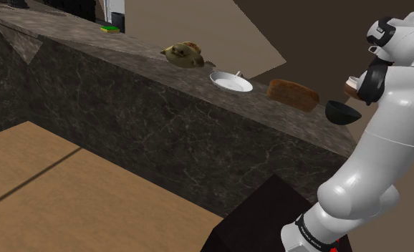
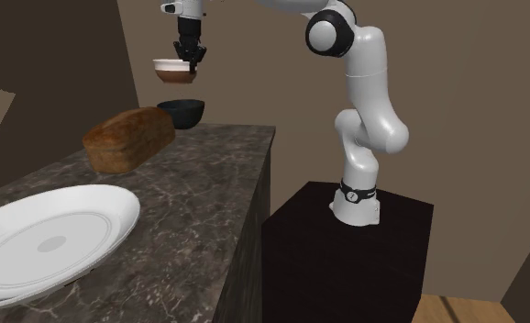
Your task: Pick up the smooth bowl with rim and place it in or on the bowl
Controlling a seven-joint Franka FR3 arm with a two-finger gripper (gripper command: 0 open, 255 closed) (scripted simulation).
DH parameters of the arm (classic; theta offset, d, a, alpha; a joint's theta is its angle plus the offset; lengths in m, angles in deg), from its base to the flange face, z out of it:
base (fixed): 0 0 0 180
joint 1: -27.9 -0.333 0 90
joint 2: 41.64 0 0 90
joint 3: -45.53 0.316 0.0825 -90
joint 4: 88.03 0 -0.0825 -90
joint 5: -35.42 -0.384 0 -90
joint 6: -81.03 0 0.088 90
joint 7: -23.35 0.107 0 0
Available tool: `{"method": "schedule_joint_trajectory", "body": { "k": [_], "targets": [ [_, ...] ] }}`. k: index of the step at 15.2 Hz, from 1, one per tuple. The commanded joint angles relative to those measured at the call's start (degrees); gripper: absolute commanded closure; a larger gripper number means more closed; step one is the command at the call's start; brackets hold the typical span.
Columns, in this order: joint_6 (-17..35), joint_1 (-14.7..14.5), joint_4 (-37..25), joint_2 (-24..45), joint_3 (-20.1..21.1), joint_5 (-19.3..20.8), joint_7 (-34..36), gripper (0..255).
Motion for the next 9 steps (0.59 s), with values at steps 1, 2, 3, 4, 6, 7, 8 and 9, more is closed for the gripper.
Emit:
{"method": "schedule_joint_trajectory", "body": {
  "k": [1, 2, 3, 4, 6, 7, 8, 9],
  "targets": [
    [1.9, -0.8, 2.4, -0.8, -0.1, 0.6, 0.1, 255],
    [2.9, -1.4, 3.7, -1.2, -0.1, 1.0, 0.2, 255],
    [3.9, -1.8, 5.0, -1.6, -0.2, 1.4, 0.4, 255],
    [4.8, -2.3, 6.2, -2.0, -0.2, 1.8, 0.6, 255],
    [6.7, -3.0, 8.5, -2.8, -0.3, 2.4, 0.8, 255],
    [7.6, -3.4, 9.6, -3.1, -0.3, 2.7, 1.0, 255],
    [8.4, -3.7, 10.7, -3.4, -0.3, 2.9, 1.1, 255],
    [9.3, -4.0, 11.8, -3.7, -0.3, 3.2, 1.2, 255]
  ]
}}
